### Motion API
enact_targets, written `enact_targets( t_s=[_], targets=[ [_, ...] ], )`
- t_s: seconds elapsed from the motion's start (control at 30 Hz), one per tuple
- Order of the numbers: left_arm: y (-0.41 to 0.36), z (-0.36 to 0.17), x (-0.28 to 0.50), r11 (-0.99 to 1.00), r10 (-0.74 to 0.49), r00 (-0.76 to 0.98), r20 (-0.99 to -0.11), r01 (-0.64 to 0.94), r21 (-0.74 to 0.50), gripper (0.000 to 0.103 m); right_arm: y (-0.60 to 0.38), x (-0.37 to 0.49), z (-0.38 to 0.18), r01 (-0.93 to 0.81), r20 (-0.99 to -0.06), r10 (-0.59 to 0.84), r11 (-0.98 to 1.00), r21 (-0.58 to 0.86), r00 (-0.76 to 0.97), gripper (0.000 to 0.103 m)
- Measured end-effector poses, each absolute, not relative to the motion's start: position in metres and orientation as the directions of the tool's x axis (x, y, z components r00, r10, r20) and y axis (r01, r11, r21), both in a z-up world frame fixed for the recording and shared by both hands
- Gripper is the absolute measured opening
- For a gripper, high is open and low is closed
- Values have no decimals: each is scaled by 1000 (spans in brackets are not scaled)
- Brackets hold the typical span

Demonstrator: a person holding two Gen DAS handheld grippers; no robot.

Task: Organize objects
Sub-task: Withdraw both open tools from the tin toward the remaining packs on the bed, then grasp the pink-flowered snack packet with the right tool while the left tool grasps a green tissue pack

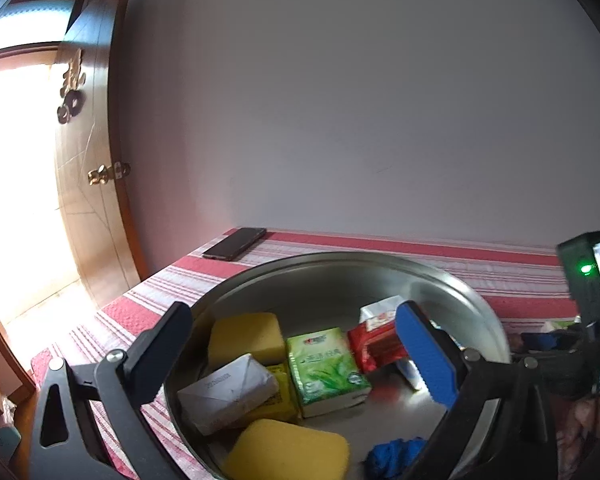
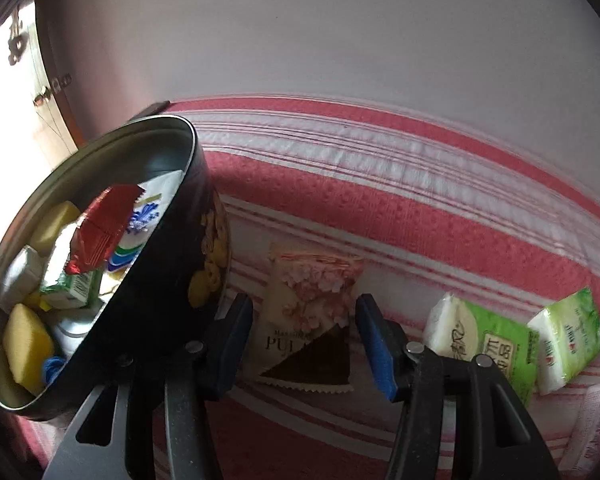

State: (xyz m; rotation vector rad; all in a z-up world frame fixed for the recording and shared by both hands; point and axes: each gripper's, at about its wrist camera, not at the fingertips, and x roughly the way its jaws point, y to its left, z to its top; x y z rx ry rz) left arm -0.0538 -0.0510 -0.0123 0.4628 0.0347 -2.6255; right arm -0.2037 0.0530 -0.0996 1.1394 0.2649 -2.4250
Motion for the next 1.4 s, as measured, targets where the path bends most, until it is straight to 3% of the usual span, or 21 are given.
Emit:
enact_targets(
  t_s=[0.03,0.27,0.53,0.97,1.4],
  targets=[
    [-47,-10,-52,-893,-439,-839,-323,447,54,103,53,-202,-99,472,-766,-311,-881,10,-563,43],
    [-14,-3,-58,-925,-377,-872,-312,371,81,103,71,-181,-82,460,-673,-330,-888,-18,-662,42],
    [49,-14,-94,-965,-261,-885,-386,225,137,103,152,-177,-61,292,-572,-226,-956,-24,-788,42],
    [118,-33,-159,-989,-94,-834,-544,15,148,103,220,-175,-61,146,-570,-126,-989,10,-812,42],
    [159,-50,-183,-968,-4,-753,-658,-163,192,103,243,-176,-60,96,-551,-134,-991,97,-824,42]
  ],
)
